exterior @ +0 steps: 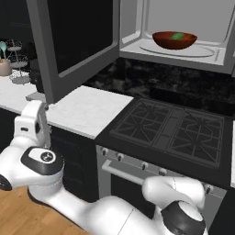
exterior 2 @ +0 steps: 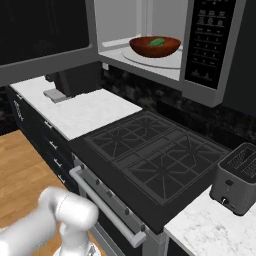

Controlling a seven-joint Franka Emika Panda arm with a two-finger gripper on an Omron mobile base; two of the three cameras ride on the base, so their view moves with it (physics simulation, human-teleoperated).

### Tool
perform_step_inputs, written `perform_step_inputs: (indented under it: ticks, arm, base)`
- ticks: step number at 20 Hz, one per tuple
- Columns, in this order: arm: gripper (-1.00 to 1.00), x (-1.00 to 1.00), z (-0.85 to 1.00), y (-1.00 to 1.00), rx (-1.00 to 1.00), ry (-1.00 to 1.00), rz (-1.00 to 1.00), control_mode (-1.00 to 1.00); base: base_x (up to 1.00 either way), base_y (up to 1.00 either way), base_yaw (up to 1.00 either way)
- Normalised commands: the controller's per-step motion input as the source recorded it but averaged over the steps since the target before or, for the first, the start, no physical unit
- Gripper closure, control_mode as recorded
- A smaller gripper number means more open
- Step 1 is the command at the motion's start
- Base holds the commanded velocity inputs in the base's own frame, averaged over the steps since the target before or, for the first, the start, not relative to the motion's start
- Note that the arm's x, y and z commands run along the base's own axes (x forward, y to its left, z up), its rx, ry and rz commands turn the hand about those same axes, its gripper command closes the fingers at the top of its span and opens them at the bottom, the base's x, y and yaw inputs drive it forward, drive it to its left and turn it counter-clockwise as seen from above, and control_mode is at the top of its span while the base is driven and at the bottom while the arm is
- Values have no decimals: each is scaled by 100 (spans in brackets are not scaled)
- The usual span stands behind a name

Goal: Pick the broccoli from the sink and place it in the bowl. Then pick the bowl and place it in the microwave. Then close the microwave door and press the start button.

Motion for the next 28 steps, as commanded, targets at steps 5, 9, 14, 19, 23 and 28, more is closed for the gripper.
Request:
perform_step_inputs:
  ticks: [5, 9, 14, 19, 23, 28]
  arm:
    - [-100, 66, 5, 6, 0, -13, -3, -100]
    - [-100, 51, 13, -5, 0, -20, 0, -100]
    - [-100, 52, 27, -33, 2, -24, 6, -100]
    - [-100, 82, 11, -9, 4, -8, 7, -100]
    - [-100, 28, 19, -11, 1, -3, -1, -100]
    - [-100, 0, 57, -40, 4, -16, -5, -100]
  base:
    - [0, 0, 0]
    - [0, 0, 0]
    - [0, 0, 0]
    - [0, 0, 0]
    - [0, 0, 0]
    - [0, 0, 0]
